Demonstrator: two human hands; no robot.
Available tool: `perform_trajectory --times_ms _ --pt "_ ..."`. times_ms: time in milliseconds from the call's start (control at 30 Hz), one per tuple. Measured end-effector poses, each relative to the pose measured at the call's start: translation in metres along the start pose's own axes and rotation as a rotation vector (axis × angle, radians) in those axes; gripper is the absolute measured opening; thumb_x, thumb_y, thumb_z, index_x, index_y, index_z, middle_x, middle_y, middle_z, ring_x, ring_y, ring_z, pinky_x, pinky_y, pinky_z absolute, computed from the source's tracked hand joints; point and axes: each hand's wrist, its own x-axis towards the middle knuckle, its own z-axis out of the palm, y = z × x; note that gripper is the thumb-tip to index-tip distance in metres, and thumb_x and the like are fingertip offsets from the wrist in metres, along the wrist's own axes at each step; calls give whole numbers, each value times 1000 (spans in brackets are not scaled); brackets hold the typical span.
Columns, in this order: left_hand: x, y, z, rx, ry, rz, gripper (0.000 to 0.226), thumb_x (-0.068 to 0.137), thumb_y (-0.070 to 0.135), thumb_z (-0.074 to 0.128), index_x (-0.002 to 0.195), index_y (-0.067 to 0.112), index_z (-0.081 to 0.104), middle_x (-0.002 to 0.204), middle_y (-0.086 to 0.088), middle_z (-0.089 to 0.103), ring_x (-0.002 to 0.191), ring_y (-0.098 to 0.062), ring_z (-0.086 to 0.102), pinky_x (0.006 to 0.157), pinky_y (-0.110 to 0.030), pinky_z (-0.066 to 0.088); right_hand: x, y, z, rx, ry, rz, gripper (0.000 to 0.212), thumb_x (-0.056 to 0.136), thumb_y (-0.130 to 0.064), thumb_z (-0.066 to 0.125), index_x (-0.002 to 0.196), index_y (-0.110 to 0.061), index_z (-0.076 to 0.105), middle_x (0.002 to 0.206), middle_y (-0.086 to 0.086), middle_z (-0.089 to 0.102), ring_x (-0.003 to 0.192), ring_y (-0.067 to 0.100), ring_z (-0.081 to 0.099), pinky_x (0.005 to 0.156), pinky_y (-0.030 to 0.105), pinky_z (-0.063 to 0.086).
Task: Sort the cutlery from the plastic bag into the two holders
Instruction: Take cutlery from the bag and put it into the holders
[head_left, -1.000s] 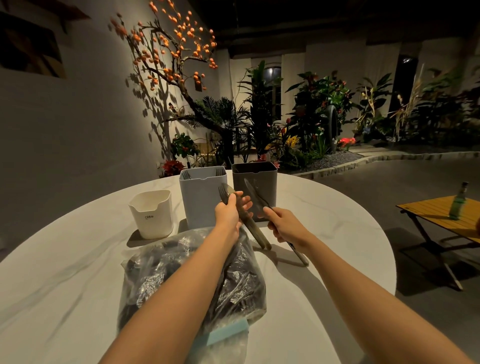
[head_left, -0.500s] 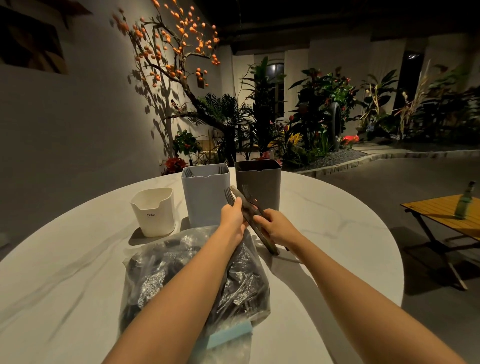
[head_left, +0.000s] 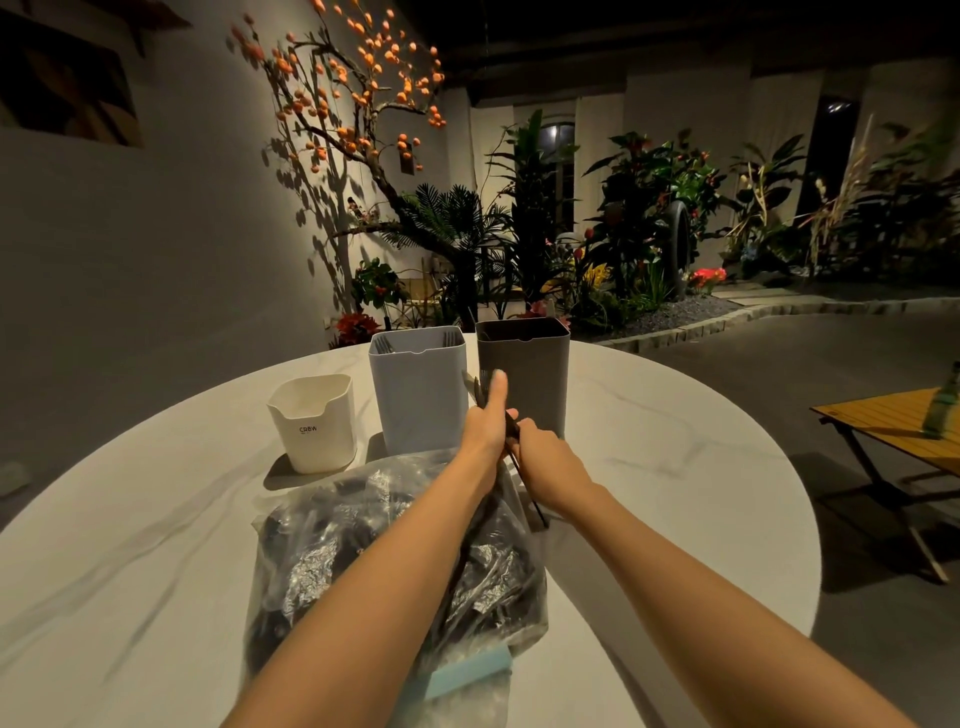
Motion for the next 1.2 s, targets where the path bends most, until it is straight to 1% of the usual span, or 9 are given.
perform_trajectory --times_ms 67,167,400,467,667,867,933,1100,1200 --pt "0 -3 0 42 66 27 28 102 35 41 106 7 43 106 -9 63 94 -26 62 86 -39 51 -3 -2 -2 -52 6 -5 25 103 -17 37 125 -6 39 121 17 58 106 35 58 76 39 43" --pt "4 -4 2 -50 123 2 24 104 21 34 88 6 43 100 -12 63 94 -29 62 95 -45 50 -5 -3 -4 54 4 -21 26 102 -26 38 122 -8 40 116 14 60 100 33 60 75 39 46" --pt "7 9 -8 -162 217 34 27 104 22 29 96 4 47 81 -7 57 74 -20 58 82 -42 51 1 8 -11 482 -27 29 40 93 -56 47 85 -17 47 72 -4 49 63 9 45 59 23 40" --pt "8 13 -10 -199 229 69 28 104 19 25 106 2 48 92 -10 60 83 -24 61 82 -43 53 2 10 -12 590 -14 72 47 93 -62 38 83 -17 47 70 -5 43 60 8 40 55 22 34" --pt "2 29 -12 -140 218 164 17 103 14 30 103 9 45 67 -5 46 55 -14 47 54 -27 46 16 4 -21 613 84 6 33 103 -33 37 76 -15 43 69 2 45 61 15 40 60 33 36" --pt "8 66 -4 -70 85 212 12 104 20 30 106 8 32 60 -1 27 33 -2 25 33 -15 24 33 -26 -51 762 37 -77 16 104 -21 35 90 -19 42 72 -2 45 59 7 39 51 18 32" --pt "11 76 -2 -64 70 206 10 104 20 29 103 10 27 60 -1 28 33 -2 25 32 -15 23 42 -31 -59 777 19 -82 13 104 -23 36 96 -16 44 70 -3 45 55 6 38 46 16 31" --pt "27 96 -6 -41 61 251 17 103 12 28 88 10 36 65 -4 33 47 -11 30 37 -18 27 68 -48 -83 919 71 -91 38 104 -22 34 71 -14 51 51 -6 40 42 6 33 43 20 25" --pt "37 108 -10 -86 90 275 24 103 14 31 87 10 48 64 -3 40 51 -12 37 43 -21 35 89 -55 -93 993 130 -102 27 102 -17 33 77 -14 43 59 -1 35 52 10 32 48 23 27"
